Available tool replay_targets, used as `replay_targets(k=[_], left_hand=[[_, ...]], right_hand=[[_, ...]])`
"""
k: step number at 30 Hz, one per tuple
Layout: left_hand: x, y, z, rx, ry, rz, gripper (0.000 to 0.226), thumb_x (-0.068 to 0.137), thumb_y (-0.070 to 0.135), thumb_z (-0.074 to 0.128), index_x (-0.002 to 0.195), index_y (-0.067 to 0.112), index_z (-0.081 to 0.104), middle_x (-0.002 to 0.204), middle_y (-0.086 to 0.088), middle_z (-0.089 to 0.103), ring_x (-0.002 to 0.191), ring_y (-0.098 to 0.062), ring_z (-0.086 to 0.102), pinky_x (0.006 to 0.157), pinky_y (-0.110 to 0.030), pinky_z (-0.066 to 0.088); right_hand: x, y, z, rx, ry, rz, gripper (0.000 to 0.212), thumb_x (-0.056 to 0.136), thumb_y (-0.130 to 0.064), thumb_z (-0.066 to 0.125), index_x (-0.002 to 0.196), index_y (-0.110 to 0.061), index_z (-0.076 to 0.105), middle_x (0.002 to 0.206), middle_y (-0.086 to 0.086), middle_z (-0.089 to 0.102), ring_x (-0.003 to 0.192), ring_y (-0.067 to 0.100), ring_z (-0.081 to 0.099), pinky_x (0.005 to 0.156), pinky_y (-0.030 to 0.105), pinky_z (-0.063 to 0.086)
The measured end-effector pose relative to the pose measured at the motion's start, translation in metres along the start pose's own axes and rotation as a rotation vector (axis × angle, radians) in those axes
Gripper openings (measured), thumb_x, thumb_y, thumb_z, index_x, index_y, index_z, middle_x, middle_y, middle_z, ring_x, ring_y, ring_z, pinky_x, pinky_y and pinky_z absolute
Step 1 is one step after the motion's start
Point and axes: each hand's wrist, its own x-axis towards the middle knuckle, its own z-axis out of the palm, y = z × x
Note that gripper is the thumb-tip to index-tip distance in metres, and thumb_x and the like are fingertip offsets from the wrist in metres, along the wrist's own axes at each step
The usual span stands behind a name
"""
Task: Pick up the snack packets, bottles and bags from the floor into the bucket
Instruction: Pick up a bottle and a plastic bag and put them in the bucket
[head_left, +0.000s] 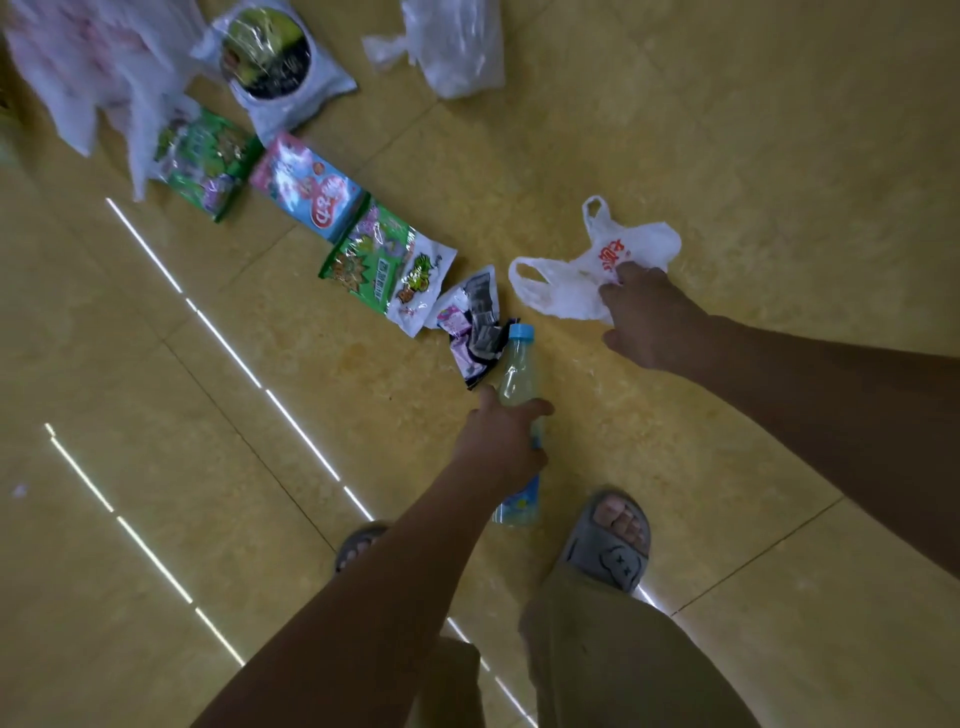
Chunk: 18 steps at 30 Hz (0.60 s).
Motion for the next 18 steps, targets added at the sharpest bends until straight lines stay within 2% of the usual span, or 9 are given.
replay_targets(k=[5, 11, 18], left_hand=[[-0.047, 0.017, -0.053, -0.018, 0.065, 0.01, 0.058, 0.079, 0.031, 0.071, 0.13, 0.047, 0.048, 0.129, -0.01, 0.03, 0.109, -0.037, 0.054, 0.093, -0.044, 0.051], [-0.12, 0.043, -0.122, 0.002, 0.125, 0.019, 0.057, 0.082, 0.03, 0.068, 0.131, 0.049, 0.045, 0.131, -0.007, 0.028, 0.112, -0.034, 0.052, 0.094, -0.044, 0.051], [-0.213, 0.079, -0.204, -0.023, 0.254, -0.018, 0.059, 0.082, 0.033, 0.068, 0.133, 0.05, 0.041, 0.14, -0.007, 0.022, 0.121, -0.033, 0.048, 0.096, -0.041, 0.05]], right_hand=[[-0.03, -0.009, -0.055, 0.028, 0.051, -0.003, 0.046, 0.08, -0.021, 0.065, 0.121, -0.003, 0.055, 0.13, 0.022, 0.042, 0.116, 0.042, 0.046, 0.094, 0.048, 0.046], [-0.067, -0.031, -0.143, 0.038, 0.119, -0.014, 0.031, 0.082, -0.017, 0.062, 0.11, -0.005, 0.058, 0.125, 0.017, 0.046, 0.112, 0.037, 0.05, 0.091, 0.046, 0.048], [-0.131, -0.061, -0.26, 0.037, 0.161, -0.064, 0.032, 0.089, -0.02, 0.058, 0.119, -0.009, 0.055, 0.136, 0.012, 0.039, 0.12, 0.034, 0.044, 0.099, 0.042, 0.044]])
